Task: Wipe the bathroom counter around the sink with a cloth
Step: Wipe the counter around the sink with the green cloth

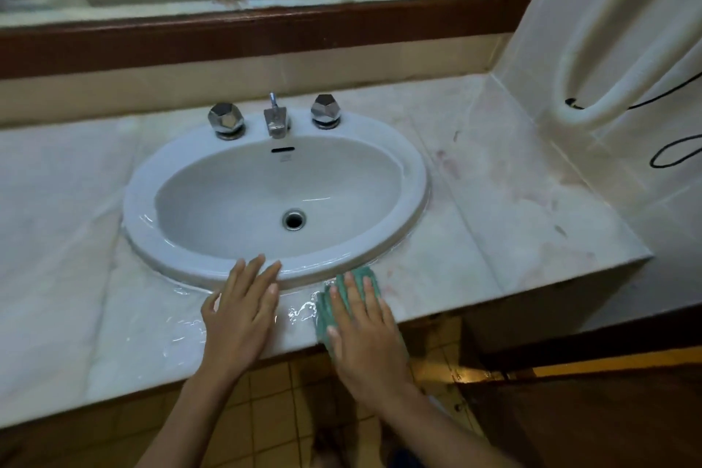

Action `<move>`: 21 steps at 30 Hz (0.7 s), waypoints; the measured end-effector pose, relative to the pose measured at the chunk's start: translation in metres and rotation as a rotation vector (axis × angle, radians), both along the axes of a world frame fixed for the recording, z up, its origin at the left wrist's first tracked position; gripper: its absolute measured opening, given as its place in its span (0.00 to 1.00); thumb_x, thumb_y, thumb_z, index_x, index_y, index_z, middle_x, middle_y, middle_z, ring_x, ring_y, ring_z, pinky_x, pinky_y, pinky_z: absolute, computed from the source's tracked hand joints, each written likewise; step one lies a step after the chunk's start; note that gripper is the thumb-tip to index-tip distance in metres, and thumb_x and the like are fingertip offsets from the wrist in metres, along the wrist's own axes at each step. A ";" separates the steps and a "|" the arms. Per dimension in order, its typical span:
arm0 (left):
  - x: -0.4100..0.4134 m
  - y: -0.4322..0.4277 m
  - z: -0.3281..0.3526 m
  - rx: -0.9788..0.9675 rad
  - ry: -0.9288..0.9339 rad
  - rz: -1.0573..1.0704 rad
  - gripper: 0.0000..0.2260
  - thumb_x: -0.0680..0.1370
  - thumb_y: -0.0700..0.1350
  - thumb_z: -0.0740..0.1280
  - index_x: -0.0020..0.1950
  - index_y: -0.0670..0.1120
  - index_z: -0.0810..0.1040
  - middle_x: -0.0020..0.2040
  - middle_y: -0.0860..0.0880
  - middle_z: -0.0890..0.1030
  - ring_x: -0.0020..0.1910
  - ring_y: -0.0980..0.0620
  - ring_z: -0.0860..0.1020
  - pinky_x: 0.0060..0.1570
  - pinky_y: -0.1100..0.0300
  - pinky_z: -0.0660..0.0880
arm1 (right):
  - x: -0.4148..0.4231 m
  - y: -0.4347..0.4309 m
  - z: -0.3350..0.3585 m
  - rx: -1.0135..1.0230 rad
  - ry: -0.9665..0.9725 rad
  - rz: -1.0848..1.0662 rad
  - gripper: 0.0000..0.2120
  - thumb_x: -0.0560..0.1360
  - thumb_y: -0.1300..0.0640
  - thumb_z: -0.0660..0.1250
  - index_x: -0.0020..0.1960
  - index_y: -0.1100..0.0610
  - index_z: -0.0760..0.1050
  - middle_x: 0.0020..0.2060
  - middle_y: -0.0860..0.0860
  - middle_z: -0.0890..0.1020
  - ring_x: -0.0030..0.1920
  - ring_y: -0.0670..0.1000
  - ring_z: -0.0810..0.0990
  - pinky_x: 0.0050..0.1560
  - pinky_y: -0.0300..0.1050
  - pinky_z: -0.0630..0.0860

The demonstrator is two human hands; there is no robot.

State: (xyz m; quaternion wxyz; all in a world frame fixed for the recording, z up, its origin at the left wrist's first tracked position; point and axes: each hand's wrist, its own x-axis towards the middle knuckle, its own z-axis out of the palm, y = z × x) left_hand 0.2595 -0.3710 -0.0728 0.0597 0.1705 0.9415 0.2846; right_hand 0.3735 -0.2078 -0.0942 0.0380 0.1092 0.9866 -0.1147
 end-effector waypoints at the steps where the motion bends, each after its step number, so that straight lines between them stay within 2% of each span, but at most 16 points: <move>1: 0.000 0.002 0.000 0.023 -0.017 0.021 0.25 0.75 0.64 0.44 0.69 0.64 0.68 0.73 0.63 0.63 0.76 0.59 0.56 0.72 0.47 0.56 | 0.009 0.022 0.000 0.008 -0.013 0.089 0.28 0.79 0.45 0.47 0.78 0.49 0.50 0.78 0.50 0.49 0.78 0.55 0.44 0.75 0.55 0.53; 2: 0.000 0.004 0.000 0.034 -0.026 0.036 0.26 0.75 0.64 0.45 0.68 0.63 0.70 0.73 0.61 0.65 0.76 0.59 0.56 0.72 0.46 0.56 | 0.016 0.047 -0.001 0.009 -0.026 0.126 0.28 0.80 0.44 0.45 0.78 0.47 0.47 0.78 0.48 0.47 0.78 0.54 0.41 0.75 0.55 0.53; 4: 0.002 0.006 -0.003 0.038 -0.029 0.055 0.26 0.75 0.63 0.45 0.68 0.62 0.71 0.74 0.58 0.66 0.76 0.57 0.57 0.72 0.45 0.57 | 0.024 0.099 0.000 0.033 -0.012 0.069 0.28 0.80 0.43 0.43 0.79 0.48 0.47 0.78 0.48 0.47 0.78 0.54 0.41 0.75 0.54 0.55; 8: 0.010 0.016 0.001 -0.020 0.020 0.109 0.26 0.75 0.62 0.47 0.68 0.59 0.72 0.74 0.57 0.66 0.76 0.56 0.56 0.69 0.44 0.60 | 0.018 0.212 0.002 0.066 -0.046 -0.272 0.32 0.79 0.41 0.36 0.79 0.53 0.49 0.78 0.54 0.51 0.77 0.59 0.47 0.73 0.60 0.59; 10: 0.016 0.024 0.006 -0.021 0.025 0.149 0.25 0.75 0.61 0.48 0.68 0.58 0.72 0.74 0.57 0.66 0.76 0.56 0.56 0.68 0.44 0.60 | -0.002 0.243 0.006 0.033 -0.089 -0.490 0.29 0.81 0.43 0.41 0.79 0.53 0.47 0.78 0.55 0.49 0.77 0.60 0.45 0.74 0.60 0.54; 12: 0.021 0.036 0.008 -0.002 -0.009 0.213 0.22 0.76 0.59 0.51 0.67 0.58 0.72 0.74 0.57 0.65 0.77 0.56 0.54 0.67 0.45 0.57 | -0.024 0.237 0.009 -0.040 -0.077 -0.690 0.27 0.81 0.47 0.46 0.78 0.53 0.49 0.78 0.54 0.48 0.77 0.60 0.45 0.75 0.58 0.50; 13: 0.023 0.044 0.009 0.001 -0.028 0.256 0.20 0.77 0.58 0.53 0.67 0.57 0.72 0.75 0.57 0.64 0.77 0.55 0.53 0.68 0.45 0.55 | -0.031 0.223 0.009 -0.068 -0.051 -0.723 0.27 0.81 0.47 0.46 0.78 0.53 0.51 0.78 0.54 0.50 0.77 0.61 0.46 0.74 0.59 0.51; 14: 0.025 0.052 0.009 -0.013 -0.040 0.299 0.18 0.78 0.57 0.56 0.66 0.56 0.72 0.75 0.55 0.64 0.77 0.54 0.52 0.68 0.44 0.54 | -0.034 0.205 0.004 -0.065 0.004 -0.683 0.26 0.81 0.48 0.46 0.78 0.53 0.54 0.78 0.55 0.53 0.77 0.62 0.48 0.73 0.60 0.54; 16: 0.026 0.074 0.009 -0.058 -0.044 0.332 0.16 0.80 0.53 0.60 0.66 0.52 0.72 0.75 0.51 0.63 0.77 0.50 0.52 0.69 0.43 0.54 | -0.021 0.163 -0.001 -0.027 0.074 -0.422 0.27 0.79 0.48 0.47 0.77 0.53 0.58 0.77 0.55 0.58 0.76 0.62 0.53 0.70 0.62 0.61; 17: 0.025 0.085 0.007 -0.064 -0.045 0.307 0.16 0.80 0.53 0.59 0.66 0.51 0.72 0.75 0.50 0.64 0.77 0.49 0.53 0.69 0.43 0.54 | -0.007 0.147 -0.003 -0.015 0.070 -0.247 0.27 0.79 0.48 0.47 0.77 0.51 0.56 0.77 0.53 0.56 0.77 0.60 0.51 0.72 0.61 0.59; 19: 0.021 0.106 0.004 -0.069 -0.046 0.207 0.21 0.78 0.57 0.55 0.66 0.48 0.72 0.72 0.47 0.68 0.76 0.46 0.57 0.69 0.43 0.57 | 0.017 0.147 0.001 -0.014 0.045 -0.002 0.27 0.79 0.47 0.47 0.78 0.44 0.49 0.78 0.47 0.49 0.78 0.53 0.43 0.74 0.55 0.49; 21: 0.012 0.119 0.002 -0.108 -0.011 0.165 0.26 0.76 0.58 0.51 0.64 0.45 0.75 0.66 0.43 0.75 0.72 0.41 0.64 0.67 0.42 0.62 | 0.026 0.185 -0.003 0.003 0.071 0.037 0.27 0.79 0.45 0.49 0.78 0.41 0.48 0.78 0.43 0.48 0.78 0.50 0.42 0.74 0.52 0.47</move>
